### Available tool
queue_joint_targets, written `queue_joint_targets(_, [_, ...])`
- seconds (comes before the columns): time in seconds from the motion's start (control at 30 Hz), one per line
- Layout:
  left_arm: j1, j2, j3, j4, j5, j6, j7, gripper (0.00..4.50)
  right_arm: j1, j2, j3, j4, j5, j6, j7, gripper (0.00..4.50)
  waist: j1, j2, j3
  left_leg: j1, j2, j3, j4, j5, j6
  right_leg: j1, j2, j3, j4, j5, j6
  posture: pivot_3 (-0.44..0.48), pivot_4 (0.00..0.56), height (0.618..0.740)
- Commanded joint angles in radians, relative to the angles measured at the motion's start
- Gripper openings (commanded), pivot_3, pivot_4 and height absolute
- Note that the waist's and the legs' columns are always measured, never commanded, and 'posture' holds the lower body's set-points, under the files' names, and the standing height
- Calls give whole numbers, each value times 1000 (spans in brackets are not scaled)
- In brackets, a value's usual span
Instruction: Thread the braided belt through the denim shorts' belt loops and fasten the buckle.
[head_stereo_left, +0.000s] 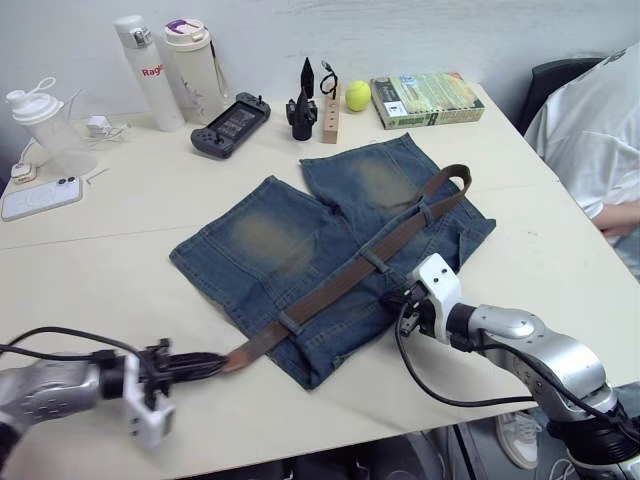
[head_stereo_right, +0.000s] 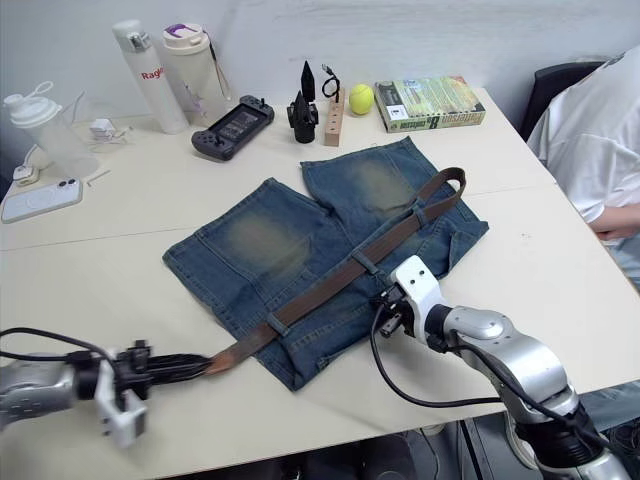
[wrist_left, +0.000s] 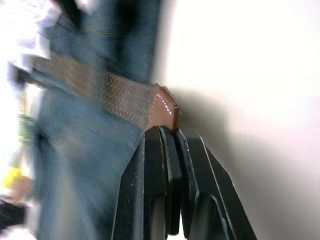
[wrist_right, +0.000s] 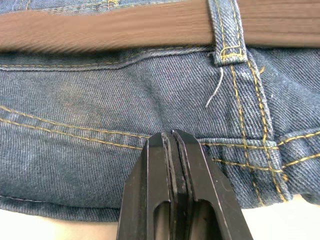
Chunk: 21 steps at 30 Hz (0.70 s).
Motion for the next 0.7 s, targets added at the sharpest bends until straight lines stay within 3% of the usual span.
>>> queue_joint_targets(0.03, [4, 113, 29, 253, 191, -91, 60, 0, 9, 21, 37, 25, -25, 46, 7, 58, 2, -2, -1, 0, 1, 1, 0, -1, 1, 0, 0, -1, 0, 0, 0, 0, 150, 720])
queue_joint_targets(0.2, [-62, 252, -130, 431, 557, 73, 413, 0, -7, 47, 37, 15, -31, 65, 17, 58, 3, -3, -2, 1, 1, 3, 0, -2, 2, -1, 0, 0, 1, 0, 0, 0, 150, 720])
queue_joint_targets(0.3, [-126, 283, -257, 459, 713, 134, 614, 0, -11, 59, 42, 18, -44, 67, 24, 58, 4, -2, -3, 6, 1, 8, -5, -2, 2, -1, 1, 1, 2, 0, 0, 0, 150, 720])
queue_joint_targets(0.4, [-183, 289, -360, 487, 812, 167, 750, 0, -18, 66, 43, 22, -50, 71, 27, 58, 5, 1, -5, 15, 1, 14, -14, -1, 0, 0, 1, 1, 2, -1, -1, 0, 150, 720])
queue_joint_targets(0.5, [-225, 276, -387, 485, 800, 117, 799, 0, -21, 67, 41, 29, -56, 69, 34, 58, 5, 6, -8, 17, 4, 15, -15, 0, -4, -1, 1, 0, 5, -3, -5, 0, 150, 720])
queue_joint_targets(0.57, [-271, 259, -386, 502, 756, 62, 797, 840, -24, 70, 38, 32, -56, 74, 35, 0, 6, 7, -9, 17, 5, 15, -15, 0, -6, -3, 2, 0, 9, -5, -9, 0, 150, 720])
queue_joint_targets(0.7, [-353, 236, -390, 526, 646, -78, 723, 2078, -33, 76, 36, 42, -57, 82, 39, 0, 8, 5, -9, 17, 6, 15, -15, 1, -9, -5, 2, -1, 15, -8, -14, 0, 150, 720])
